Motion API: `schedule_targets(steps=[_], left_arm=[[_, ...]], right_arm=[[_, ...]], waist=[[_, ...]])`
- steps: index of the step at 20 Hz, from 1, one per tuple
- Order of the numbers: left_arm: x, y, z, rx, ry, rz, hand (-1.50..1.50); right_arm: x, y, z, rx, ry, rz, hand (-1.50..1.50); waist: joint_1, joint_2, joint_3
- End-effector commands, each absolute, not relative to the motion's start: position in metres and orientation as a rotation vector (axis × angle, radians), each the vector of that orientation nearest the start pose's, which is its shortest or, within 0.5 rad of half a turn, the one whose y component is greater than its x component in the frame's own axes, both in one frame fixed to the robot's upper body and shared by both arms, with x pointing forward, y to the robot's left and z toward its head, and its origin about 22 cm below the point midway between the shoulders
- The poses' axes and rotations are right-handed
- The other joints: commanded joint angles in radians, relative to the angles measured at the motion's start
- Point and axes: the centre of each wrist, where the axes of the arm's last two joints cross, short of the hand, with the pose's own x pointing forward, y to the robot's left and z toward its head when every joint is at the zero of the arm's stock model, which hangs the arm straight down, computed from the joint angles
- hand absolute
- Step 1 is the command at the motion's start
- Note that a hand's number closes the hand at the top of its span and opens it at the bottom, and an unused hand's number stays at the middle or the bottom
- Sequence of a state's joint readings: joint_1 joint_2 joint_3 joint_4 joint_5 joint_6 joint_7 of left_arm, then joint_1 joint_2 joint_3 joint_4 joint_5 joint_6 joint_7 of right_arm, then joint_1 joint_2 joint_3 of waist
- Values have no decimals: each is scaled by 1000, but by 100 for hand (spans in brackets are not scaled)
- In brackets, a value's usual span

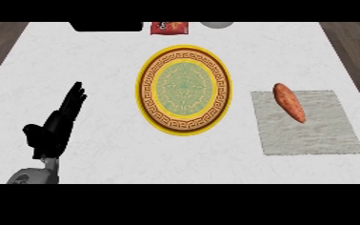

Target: Pick the cupcake from the placemat and place it in the plate

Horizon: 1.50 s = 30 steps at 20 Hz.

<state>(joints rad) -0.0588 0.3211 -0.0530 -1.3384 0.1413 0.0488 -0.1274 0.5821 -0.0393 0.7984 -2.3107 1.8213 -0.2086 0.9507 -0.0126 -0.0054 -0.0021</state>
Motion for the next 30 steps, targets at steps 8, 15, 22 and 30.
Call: schedule_targets(steps=[8,15,22,30], left_arm=[[248,290,-22,135,-1533,-141,0],[254,288,-21,133,-1533,-162,0],[267,274,-16,126,-1537,-174,0],[267,305,-21,122,-1522,-170,0]], right_arm=[[101,-95,148,-1418,-1322,333,150],[131,-98,160,-1323,-1345,406,150],[221,-64,140,-1256,-1356,395,150],[287,-35,120,-1208,-1336,404,150]], waist=[[24,8,1],[44,15,1],[51,16,2],[51,15,2]])
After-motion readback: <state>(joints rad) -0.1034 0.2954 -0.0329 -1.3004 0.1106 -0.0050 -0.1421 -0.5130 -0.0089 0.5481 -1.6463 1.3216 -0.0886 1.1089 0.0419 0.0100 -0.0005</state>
